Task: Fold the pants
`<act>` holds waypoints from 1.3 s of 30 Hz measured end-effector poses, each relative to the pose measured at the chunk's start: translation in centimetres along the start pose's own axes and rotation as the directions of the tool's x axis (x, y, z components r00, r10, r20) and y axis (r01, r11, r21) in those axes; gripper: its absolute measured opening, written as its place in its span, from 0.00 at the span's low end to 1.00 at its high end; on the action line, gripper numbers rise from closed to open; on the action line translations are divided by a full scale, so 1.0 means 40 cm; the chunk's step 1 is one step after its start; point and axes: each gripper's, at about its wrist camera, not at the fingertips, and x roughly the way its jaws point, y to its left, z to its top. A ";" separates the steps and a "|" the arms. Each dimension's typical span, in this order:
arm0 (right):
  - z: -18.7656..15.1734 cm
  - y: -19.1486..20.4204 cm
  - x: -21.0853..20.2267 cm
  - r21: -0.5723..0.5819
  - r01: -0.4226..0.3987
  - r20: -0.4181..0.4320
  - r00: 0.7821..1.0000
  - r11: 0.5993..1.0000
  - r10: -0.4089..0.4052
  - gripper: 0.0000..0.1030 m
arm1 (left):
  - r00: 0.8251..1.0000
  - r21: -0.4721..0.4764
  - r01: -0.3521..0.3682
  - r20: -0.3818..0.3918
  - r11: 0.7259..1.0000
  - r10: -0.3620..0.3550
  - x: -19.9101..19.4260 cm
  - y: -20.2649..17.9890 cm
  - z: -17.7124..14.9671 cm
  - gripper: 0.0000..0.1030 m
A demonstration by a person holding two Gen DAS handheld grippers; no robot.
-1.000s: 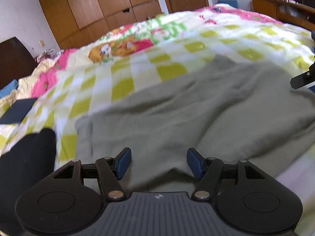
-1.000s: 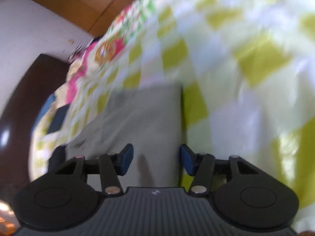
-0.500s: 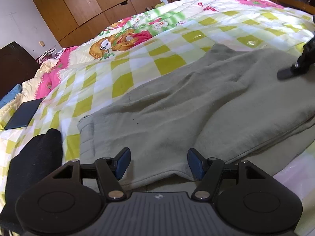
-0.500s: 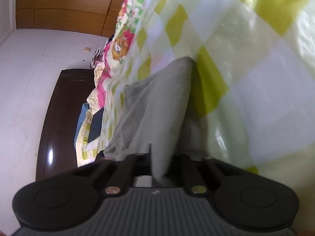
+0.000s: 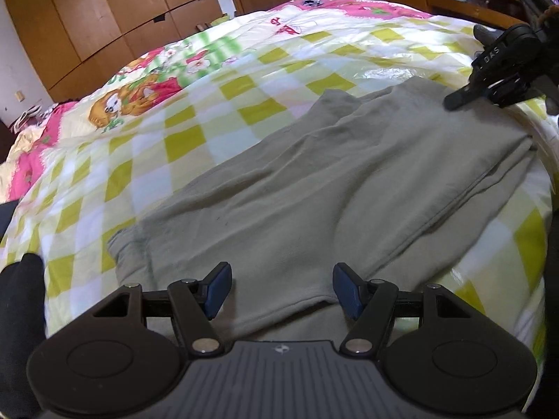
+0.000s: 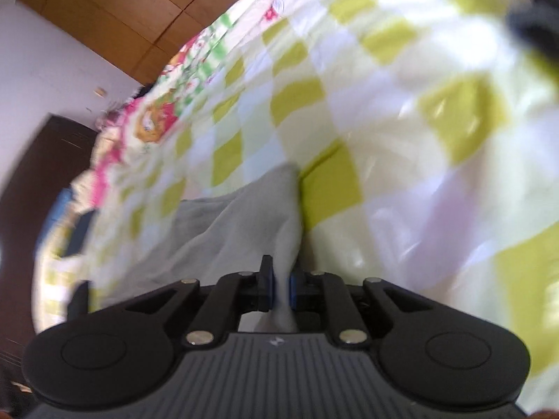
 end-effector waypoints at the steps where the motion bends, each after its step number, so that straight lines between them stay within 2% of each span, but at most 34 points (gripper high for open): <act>1: -0.002 0.016 -0.021 -0.026 0.043 0.031 0.999 0.999 -0.042 0.18 | 1.000 -0.020 0.001 -0.001 1.000 -0.001 -0.010 0.011 -0.014 0.75; 3: -0.016 0.054 -0.074 -0.094 0.126 0.100 0.988 0.988 -0.116 0.18 | 1.000 -0.049 -0.019 -0.001 0.999 0.019 -0.030 0.029 -0.046 0.75; 4: -0.025 0.094 -0.089 -0.144 0.134 0.122 0.986 0.980 -0.117 0.18 | 0.999 -0.062 -0.036 0.011 0.997 0.036 -0.045 0.037 -0.064 0.75; 5: -0.035 0.145 -0.095 -0.204 0.114 0.126 0.988 0.972 -0.090 0.19 | 0.999 -0.076 -0.038 0.028 0.996 0.040 -0.059 0.044 -0.079 0.75; 7: -0.055 0.251 -0.075 -0.321 0.024 0.058 0.998 0.947 -0.005 0.28 | 0.997 -0.092 -0.040 0.060 0.995 0.045 -0.073 0.052 -0.096 0.75; 8: -0.065 0.307 -0.051 -0.372 -0.036 0.008 0.999 0.927 0.042 0.38 | 0.996 -0.094 -0.042 0.075 0.995 0.050 -0.081 0.054 -0.102 0.75; 9: -0.078 0.365 -0.020 -0.422 -0.107 -0.053 0.994 0.900 0.094 0.46 | 0.994 -0.097 -0.045 0.094 0.994 0.055 -0.088 0.057 -0.108 0.75; 11: -0.104 0.473 0.052 -0.503 -0.215 -0.169 0.974 0.837 0.148 0.49 | 0.990 -0.140 -0.039 0.129 0.989 0.057 -0.096 0.069 -0.117 0.77; 13: -0.142 0.571 0.122 -0.593 -0.240 -0.256 0.961 0.769 0.102 0.49 | 0.990 -0.198 -0.019 0.135 0.980 0.046 -0.094 0.082 -0.124 0.77; 16: -0.228 0.664 0.163 -0.716 -0.280 -0.349 0.937 0.640 0.019 0.49 | 0.986 -0.190 -0.029 0.158 0.981 0.059 -0.097 0.078 -0.134 0.77; 18: -0.289 0.689 0.159 -0.762 -0.305 -0.375 0.927 0.571 -0.006 0.50 | 0.984 -0.184 -0.001 0.176 0.983 0.034 -0.100 0.078 -0.143 0.77; 20: -0.330 0.709 0.161 -0.792 -0.305 -0.376 0.926 0.528 -0.030 0.54 | 0.985 -0.177 0.013 0.170 0.984 0.017 -0.096 0.079 -0.150 0.77; 22: -0.351 0.724 0.167 -0.805 -0.301 -0.373 0.927 0.512 -0.042 0.56 | 0.986 -0.184 0.025 0.167 0.983 0.006 -0.096 0.085 -0.155 0.77; 23: -0.346 0.734 0.181 -0.802 -0.292 -0.371 0.927 0.521 -0.050 0.56 | 0.985 -0.194 0.037 0.171 0.980 -0.003 -0.099 0.090 -0.156 0.77; 25: -0.321 0.745 0.209 -0.774 -0.269 -0.369 0.927 0.573 -0.063 0.56 | 0.981 -0.209 0.043 0.193 0.977 -0.001 -0.108 0.095 -0.157 0.77; 29: -0.236 0.773 0.242 -0.706 -0.195 -0.301 0.953 0.681 -0.040 0.58 | 0.972 -0.186 0.018 0.233 0.982 0.027 -0.125 0.084 -0.150 0.77; 30: -0.222 0.779 0.252 -0.686 -0.203 -0.311 0.950 0.699 -0.029 0.60 | 0.970 -0.185 0.027 0.244 0.982 0.019 -0.128 0.086 -0.147 0.77; 31: -0.212 0.789 0.264 -0.681 -0.215 -0.320 0.947 0.700 -0.020 0.60 | 0.967 -0.190 0.043 0.253 0.981 0.007 -0.130 0.091 -0.143 0.77; 32: -0.207 0.802 0.275 -0.705 -0.226 -0.320 0.947 0.672 -0.017 0.60 | 0.966 -0.202 0.059 0.257 0.978 -0.005 -0.129 0.099 -0.139 0.77; 34: -0.207 0.823 0.305 -0.786 -0.250 -0.331 0.942 0.565 -0.045 0.61 | 0.965 -0.223 0.072 0.263 0.972 -0.011 -0.125 0.115 -0.133 0.77; 35: -0.205 0.826 0.327 -0.807 -0.271 -0.362 0.929 0.525 -0.078 0.62 | 0.964 -0.236 0.070 0.265 0.969 -0.005 -0.123 0.125 -0.131 0.77; 37: -0.193 0.818 0.368 -0.820 -0.301 -0.409 0.903 0.487 -0.129 0.62 | 0.964 -0.259 0.067 0.265 0.963 0.004 -0.118 0.136 -0.131 0.78; 39: -0.172 0.797 0.400 -0.803 -0.352 -0.470 0.870 0.480 -0.149 0.62 | 0.967 -0.280 0.075 0.256 0.957 0.000 -0.107 0.144 -0.136 0.78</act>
